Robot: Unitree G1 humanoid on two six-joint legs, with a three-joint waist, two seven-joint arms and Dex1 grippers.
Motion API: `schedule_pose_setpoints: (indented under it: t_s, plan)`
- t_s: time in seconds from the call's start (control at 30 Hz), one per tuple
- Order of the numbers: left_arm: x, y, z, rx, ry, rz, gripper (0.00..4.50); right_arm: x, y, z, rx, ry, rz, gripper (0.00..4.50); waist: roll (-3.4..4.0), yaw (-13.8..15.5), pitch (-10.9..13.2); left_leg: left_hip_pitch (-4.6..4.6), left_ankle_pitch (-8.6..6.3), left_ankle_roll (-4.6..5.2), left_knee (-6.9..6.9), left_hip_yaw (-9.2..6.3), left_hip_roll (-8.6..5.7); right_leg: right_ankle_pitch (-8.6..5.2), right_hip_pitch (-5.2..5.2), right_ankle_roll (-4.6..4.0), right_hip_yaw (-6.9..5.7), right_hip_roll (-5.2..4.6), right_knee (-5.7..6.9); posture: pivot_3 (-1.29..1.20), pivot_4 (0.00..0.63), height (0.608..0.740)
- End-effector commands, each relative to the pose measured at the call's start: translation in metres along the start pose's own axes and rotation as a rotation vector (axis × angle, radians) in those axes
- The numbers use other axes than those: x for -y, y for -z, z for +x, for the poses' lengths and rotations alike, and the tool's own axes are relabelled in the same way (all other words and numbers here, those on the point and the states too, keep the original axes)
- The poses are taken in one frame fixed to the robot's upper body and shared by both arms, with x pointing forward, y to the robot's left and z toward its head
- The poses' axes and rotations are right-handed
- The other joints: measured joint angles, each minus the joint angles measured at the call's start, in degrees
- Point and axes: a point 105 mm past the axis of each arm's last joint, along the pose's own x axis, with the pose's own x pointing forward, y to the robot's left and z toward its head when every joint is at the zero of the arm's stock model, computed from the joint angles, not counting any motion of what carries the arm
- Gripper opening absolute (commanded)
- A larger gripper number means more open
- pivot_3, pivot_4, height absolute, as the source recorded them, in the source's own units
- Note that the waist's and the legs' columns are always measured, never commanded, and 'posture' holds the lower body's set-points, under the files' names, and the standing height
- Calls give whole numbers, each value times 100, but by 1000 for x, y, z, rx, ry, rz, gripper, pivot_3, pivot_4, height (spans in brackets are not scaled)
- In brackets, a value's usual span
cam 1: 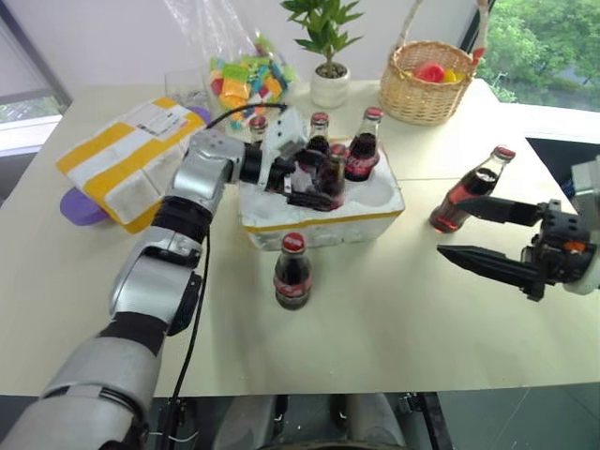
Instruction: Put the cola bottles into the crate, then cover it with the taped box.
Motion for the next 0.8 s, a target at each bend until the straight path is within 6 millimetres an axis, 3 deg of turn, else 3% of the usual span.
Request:
schedule_pose_setpoints:
  t_s: [0.03,0.2,0.3,0.4,0.53,0.8]
  plan:
    - [6,-43,-46,118,-21,19,4455,2,-7,0,4,-11,-41,4500,1,-19,0,0,1,-1,0,1,0,0,-5,0,2,0,6,0,150,732]
    - [42,-62,-104,123,-13,-27,4455,4,-6,1,-3,-36,-34,4500,5,-18,-3,2,10,-17,1,1,1,-2,-15,-2,6,1,30,0,150,732]
    - [63,-55,-123,65,-27,-55,4455,7,-4,3,-7,-49,-31,4500,6,19,-3,6,7,-12,3,1,-1,-2,-8,-3,7,-1,30,0,150,732]
    - [95,-34,-136,-38,11,-109,4455,9,-4,6,-13,-66,-32,4500,7,10,-4,8,6,-10,6,-2,-2,-2,1,-3,7,-1,25,0,150,732]
    - [137,17,-136,-211,67,-141,4455,13,-4,9,-18,-93,-34,4500,17,-1,-9,17,5,-10,0,1,0,-3,3,-5,11,-3,22,0,150,732]
    - [134,37,-103,-106,-27,-150,4455,15,-8,9,-36,-121,-45,4500,20,170,-11,27,6,-12,-1,-1,3,-9,28,-37,7,-5,-9,0,150,732]
